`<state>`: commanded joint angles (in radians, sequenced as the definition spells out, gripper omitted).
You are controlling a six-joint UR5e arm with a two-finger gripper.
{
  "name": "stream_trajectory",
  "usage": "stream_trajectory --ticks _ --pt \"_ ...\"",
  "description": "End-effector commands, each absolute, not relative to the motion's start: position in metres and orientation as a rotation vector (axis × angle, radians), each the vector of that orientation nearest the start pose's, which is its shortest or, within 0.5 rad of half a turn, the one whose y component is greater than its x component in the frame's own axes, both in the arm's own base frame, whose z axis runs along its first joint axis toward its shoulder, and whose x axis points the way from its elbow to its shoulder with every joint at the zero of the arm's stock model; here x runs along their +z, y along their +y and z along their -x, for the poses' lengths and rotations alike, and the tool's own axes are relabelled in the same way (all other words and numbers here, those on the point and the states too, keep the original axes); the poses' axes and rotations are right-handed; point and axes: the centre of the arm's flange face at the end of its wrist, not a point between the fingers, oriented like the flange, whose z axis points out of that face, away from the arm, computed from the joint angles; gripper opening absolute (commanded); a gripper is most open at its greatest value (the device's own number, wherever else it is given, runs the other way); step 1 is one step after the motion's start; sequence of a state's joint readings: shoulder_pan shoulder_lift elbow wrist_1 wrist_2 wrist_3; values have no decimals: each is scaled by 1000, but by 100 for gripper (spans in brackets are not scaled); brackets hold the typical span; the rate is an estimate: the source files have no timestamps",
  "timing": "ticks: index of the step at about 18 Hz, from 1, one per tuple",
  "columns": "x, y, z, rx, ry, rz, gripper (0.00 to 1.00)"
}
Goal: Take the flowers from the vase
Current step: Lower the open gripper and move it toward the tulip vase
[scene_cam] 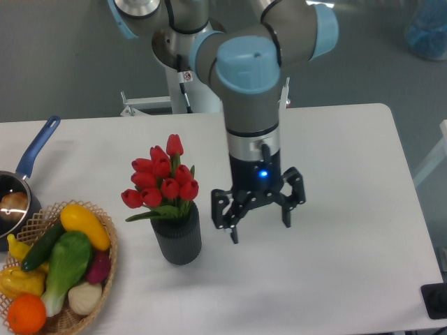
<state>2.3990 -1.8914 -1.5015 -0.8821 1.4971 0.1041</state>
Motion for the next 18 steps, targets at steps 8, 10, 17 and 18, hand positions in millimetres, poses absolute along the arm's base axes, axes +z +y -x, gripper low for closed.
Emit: stream_trajectory --ticks 8,10,17,18 --pt "422 452 414 123 -362 2616 100" --pt "408 439 420 102 -176 2621 100" --pt "380 431 412 111 314 2583 100" --pt "376 431 413 108 402 2551 100"
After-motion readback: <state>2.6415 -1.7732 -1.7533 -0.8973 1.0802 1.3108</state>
